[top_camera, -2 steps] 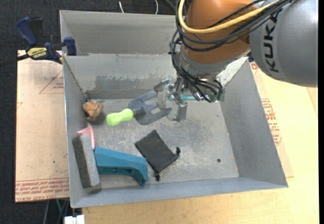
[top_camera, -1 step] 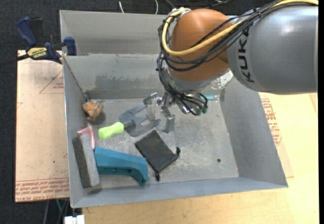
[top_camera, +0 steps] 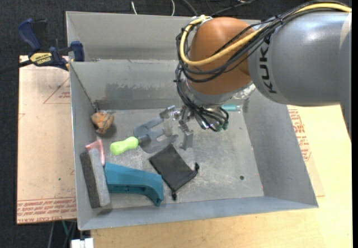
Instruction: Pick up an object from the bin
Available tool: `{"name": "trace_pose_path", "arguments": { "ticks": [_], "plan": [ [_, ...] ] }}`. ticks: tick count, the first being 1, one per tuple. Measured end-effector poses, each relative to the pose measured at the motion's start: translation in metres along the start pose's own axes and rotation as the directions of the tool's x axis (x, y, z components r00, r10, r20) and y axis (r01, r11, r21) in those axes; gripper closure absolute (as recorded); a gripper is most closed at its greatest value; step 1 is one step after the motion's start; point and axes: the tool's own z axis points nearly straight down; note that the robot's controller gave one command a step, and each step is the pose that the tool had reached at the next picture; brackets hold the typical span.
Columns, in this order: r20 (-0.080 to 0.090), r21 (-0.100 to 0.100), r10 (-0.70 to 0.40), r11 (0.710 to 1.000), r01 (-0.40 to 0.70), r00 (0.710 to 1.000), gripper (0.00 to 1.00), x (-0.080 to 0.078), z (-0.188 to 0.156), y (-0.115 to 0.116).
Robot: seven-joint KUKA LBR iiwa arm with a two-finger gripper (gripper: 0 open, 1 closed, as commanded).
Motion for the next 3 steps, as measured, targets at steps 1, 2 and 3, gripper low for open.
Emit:
{"name": "trace_pose_path", "arguments": {
  "ticks": [1,2,3],
  "plan": [
    [0.002,0.003,-0.013,1.000,0.013,1.000,1.00,0.028,-0.001,-0.001],
    [0.002,0.004,-0.292,0.956,0.292,0.956,1.00,0.024,0.021,0.013],
    [-0.004,-0.001,-0.221,0.975,0.221,0.975,1.00,0.029,-0.019,0.010]
  ]
}}
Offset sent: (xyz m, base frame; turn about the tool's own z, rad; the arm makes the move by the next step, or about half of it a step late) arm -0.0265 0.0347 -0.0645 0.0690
